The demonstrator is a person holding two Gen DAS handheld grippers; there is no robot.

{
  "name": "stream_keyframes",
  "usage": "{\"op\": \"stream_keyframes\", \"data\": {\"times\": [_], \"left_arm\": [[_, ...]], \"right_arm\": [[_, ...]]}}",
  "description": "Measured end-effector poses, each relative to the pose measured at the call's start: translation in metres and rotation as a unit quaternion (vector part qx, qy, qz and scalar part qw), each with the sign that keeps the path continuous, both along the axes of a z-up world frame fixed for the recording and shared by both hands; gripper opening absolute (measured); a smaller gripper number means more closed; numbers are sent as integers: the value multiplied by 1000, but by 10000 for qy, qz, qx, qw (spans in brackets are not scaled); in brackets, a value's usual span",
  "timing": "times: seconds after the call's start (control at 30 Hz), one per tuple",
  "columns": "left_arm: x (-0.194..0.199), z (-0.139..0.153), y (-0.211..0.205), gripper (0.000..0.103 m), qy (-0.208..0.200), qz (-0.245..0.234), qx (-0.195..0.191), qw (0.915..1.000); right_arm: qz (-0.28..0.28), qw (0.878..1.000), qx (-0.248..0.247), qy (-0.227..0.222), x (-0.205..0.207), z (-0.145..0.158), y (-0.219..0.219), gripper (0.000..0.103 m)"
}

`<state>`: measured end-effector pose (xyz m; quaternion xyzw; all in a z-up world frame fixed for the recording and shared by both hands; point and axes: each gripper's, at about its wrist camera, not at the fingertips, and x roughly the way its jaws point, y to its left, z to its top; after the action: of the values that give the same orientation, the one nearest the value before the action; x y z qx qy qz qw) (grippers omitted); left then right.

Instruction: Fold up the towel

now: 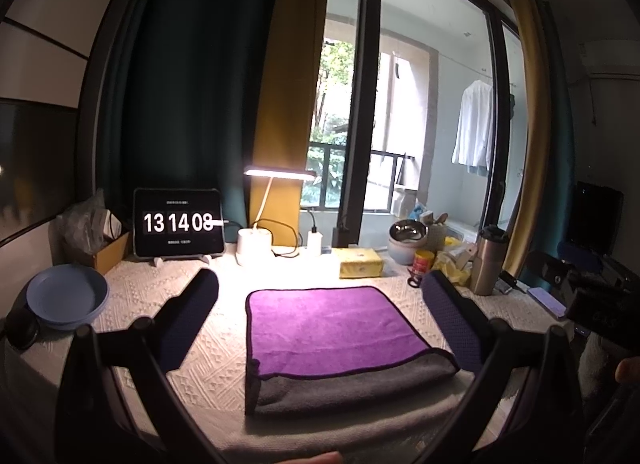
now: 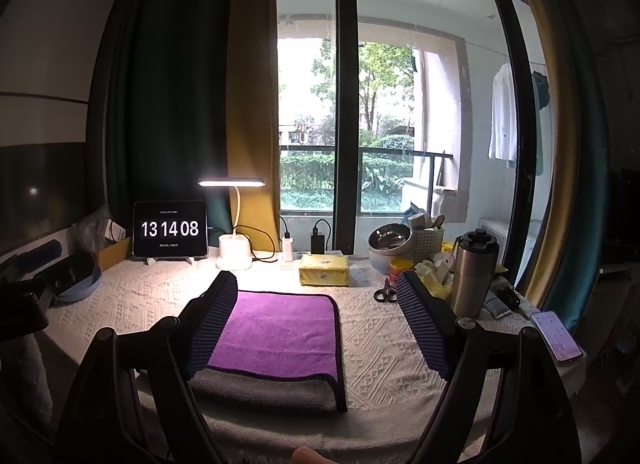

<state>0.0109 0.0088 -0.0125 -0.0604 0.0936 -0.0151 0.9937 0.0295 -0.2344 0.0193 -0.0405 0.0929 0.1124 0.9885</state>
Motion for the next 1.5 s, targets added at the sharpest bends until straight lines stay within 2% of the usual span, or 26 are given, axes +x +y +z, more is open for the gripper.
{"op": "stream_keyframes", "data": {"times": [0.73, 0.87, 1.17, 1.37, 1.43, 1.5], "left_arm": [[2, -1, -1, 102, 12, -6, 24, 10000], [7, -5, 0, 102, 117, -8, 47, 9999], [35, -32, 7, 102, 666, -58, -8, 9978], [55, -56, 10, 102, 955, -91, 55, 9954], [62, -65, 11, 102, 1030, -79, 111, 9946], [70, -75, 14, 102, 1146, -87, 122, 9933]], "right_arm": [[70, 10000, -54, 22, 3, 0, 2, 84], [166, 9998, -64, 126, 9, -3, 3, 84], [175, 9982, -76, 567, 37, -27, -2, 84], [198, 9937, 51, 1100, 67, -53, -12, 83], [212, 9919, 51, 1254, 76, -63, -14, 81], [259, 9899, 21, 1396, 85, -72, -14, 74]]}}
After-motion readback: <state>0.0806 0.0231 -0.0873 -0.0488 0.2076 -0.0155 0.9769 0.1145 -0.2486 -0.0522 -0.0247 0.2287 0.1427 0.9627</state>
